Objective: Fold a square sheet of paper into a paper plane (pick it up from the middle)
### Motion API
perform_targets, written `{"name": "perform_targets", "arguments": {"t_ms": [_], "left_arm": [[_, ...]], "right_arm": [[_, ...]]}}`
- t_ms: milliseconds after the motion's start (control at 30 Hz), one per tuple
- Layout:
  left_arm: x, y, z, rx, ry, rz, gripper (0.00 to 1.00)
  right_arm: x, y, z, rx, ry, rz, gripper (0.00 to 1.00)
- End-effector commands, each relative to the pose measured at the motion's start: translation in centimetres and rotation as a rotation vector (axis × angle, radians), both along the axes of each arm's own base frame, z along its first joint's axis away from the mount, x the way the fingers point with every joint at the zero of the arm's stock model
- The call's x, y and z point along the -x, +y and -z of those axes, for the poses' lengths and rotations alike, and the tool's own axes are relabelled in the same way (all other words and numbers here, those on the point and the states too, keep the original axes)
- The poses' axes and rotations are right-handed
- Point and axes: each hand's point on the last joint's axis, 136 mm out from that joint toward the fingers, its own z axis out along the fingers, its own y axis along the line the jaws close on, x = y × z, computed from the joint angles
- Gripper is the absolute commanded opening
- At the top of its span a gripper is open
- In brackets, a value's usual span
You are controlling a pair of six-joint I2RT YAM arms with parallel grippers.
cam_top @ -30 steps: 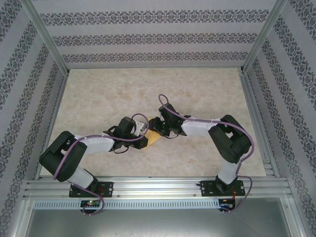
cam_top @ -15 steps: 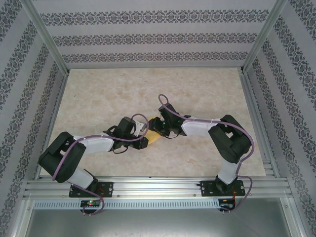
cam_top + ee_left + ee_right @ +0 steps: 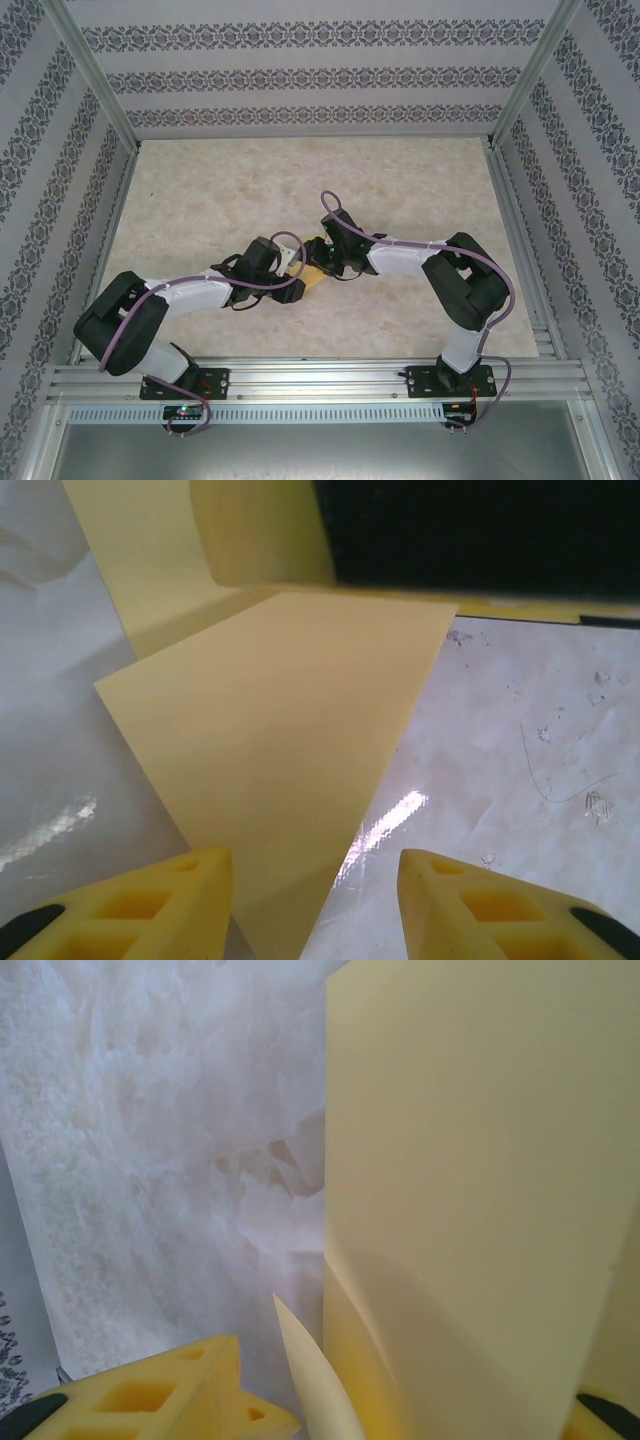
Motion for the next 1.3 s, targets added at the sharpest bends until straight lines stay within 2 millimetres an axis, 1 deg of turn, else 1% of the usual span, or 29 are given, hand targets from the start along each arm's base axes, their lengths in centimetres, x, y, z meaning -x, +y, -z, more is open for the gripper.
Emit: {"name": "perform_targets", "arguments": {"t_ms": [0,367,567,833,967,1100,1267], "left_arm": [[-0.3,-0.1,-1.2,-0.017,-0.056,0.014,0.5],[-0.1,0.0,-1.4,-0.038,-0.073,0.023,0.56],[0.2,-0.6,-1.2,-0.04,-0.071,0.035,0.6],[0.5,-0.7,-0.7,-0.08,-0.064,0.064,0.63],[0.3,-1.1,-0.6,-0.099,-0.072,0.076,0.64],[0.3,-1.1,-0.6,-0.136,-0.095,0.083,0.64],[0.7,-1.0,-0.6,-0.171,-0.113,0.101,0.64]], "right_arm": [[0.3,0.6,-0.6,-0.014,-0.003,-0.014,0.48],[0.1,0.6,-1.0,-0.014,-0.008,-0.015,0.48],[-0.1,0.6,-1.4,-0.023,-0.016,-0.019,0.48],[-0.4,0.3,-1.5,-0.027,-0.022,-0.011,0.48],[-0.5,0.6,-2.0,-0.038,-0.027,-0.019,0.42],[-0.6,0.5,-1.9,-0.037,-0.023,-0.012,0.32],[-0.4,0.6,-2.1,-0.042,-0.018,-0.017,0.26]]}}
